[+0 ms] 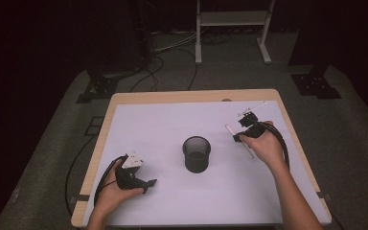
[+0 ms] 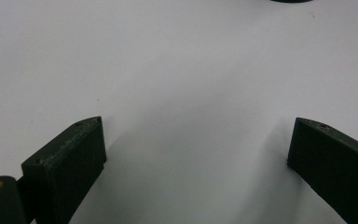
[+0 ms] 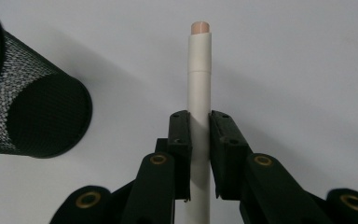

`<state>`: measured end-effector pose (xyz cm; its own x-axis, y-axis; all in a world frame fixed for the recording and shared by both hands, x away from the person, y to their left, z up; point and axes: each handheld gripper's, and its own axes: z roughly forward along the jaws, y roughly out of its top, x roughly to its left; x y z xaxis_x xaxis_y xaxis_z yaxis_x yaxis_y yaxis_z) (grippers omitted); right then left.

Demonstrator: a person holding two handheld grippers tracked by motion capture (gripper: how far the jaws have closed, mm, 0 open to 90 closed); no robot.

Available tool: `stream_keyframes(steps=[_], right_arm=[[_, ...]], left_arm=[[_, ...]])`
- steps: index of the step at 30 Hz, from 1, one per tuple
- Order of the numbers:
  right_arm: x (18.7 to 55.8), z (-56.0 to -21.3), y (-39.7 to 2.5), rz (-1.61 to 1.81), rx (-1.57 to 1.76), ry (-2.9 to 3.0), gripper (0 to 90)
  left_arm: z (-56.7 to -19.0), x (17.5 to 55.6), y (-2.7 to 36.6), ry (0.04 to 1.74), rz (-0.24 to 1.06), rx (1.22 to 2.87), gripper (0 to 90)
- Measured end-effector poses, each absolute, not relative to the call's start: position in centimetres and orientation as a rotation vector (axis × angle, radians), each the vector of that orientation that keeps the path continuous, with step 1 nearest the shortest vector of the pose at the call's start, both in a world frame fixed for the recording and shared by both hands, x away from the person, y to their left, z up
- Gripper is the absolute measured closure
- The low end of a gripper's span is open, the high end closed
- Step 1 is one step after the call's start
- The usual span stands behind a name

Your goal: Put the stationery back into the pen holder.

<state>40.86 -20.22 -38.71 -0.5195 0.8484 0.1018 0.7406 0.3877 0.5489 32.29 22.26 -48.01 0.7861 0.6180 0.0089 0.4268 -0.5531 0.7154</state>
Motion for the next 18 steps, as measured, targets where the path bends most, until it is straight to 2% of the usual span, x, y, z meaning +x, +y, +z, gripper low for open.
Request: stream_keyframes(steps=[18], right_arm=[[39.5,-35.3,-18.5,0.953,1.314,2.458,77.9]], left_arm=[[-48.0,32.3,22.2,0.772,0.338,2.237,3.2]])
